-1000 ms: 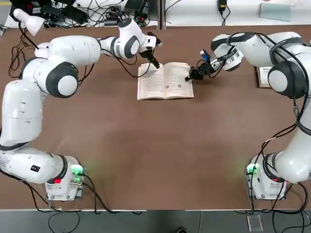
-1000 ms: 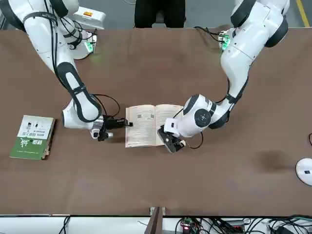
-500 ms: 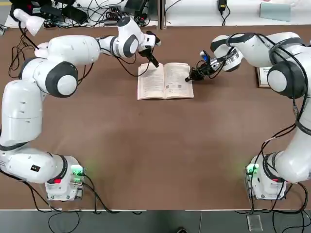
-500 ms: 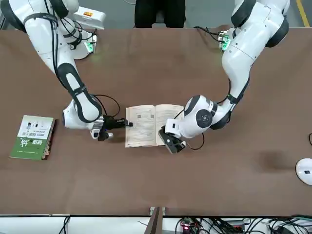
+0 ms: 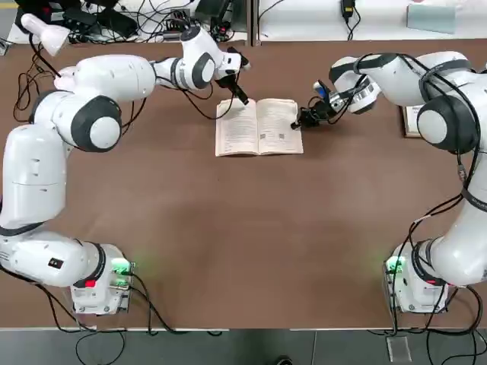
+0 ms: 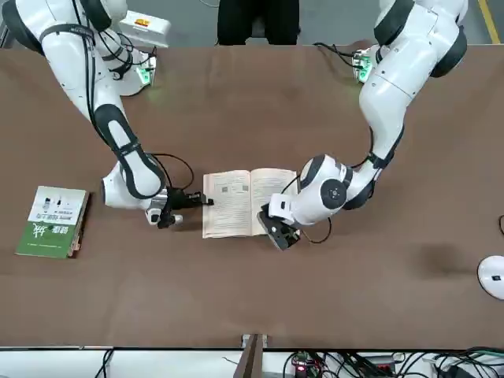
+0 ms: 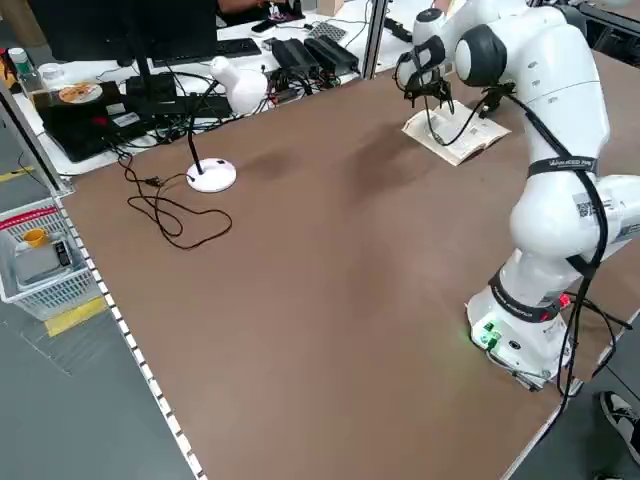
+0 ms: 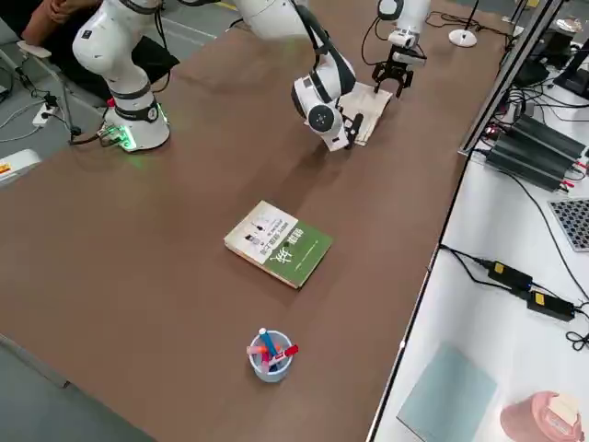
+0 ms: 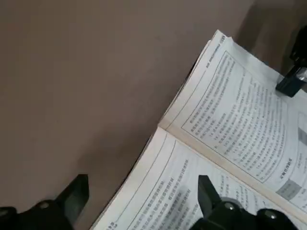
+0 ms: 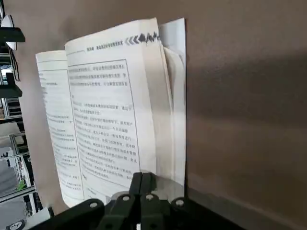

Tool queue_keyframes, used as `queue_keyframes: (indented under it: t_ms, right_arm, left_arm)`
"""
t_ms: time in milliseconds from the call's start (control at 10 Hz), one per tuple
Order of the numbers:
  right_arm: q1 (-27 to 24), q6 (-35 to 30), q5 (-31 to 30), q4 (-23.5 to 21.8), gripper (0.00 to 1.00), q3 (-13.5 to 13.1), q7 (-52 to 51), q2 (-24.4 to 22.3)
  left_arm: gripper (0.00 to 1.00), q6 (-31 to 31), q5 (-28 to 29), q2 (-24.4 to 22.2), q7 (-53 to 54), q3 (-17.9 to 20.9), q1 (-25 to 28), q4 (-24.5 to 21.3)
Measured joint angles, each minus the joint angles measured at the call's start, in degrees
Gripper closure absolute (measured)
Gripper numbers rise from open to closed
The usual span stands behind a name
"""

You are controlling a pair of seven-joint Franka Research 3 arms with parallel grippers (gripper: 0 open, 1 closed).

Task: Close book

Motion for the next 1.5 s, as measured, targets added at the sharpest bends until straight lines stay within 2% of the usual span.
queue_keyframes:
  t_ms: [400, 900, 1300, 1500]
  right_arm:
    - [0.0, 0.0, 0.0, 0.0, 0.99, 0.0, -0.2, 0.0]
    - [0.0, 0.0, 0.0, 0.0, 0.99, 0.0, -0.2, 0.0]
    - [0.0, 0.0, 0.0, 0.0, 0.99, 0.0, -0.5, 0.0]
    - [0.0, 0.0, 0.0, 0.0, 0.99, 0.0, -0.5, 0.0]
  left_arm:
    - [0.0, 0.0, -8.9, 1.5, 5.1, 0.0, 0.9, 0.3]
    - [0.0, -0.3, -13.7, 2.5, 5.5, -0.1, 1.3, 0.5]
    - [0.0, -0.4, -14.6, 3.1, 5.5, -0.3, 2.0, 0.5]
    - [0.0, -0.6, -15.8, 3.8, 5.6, -1.6, 3.3, 0.5]
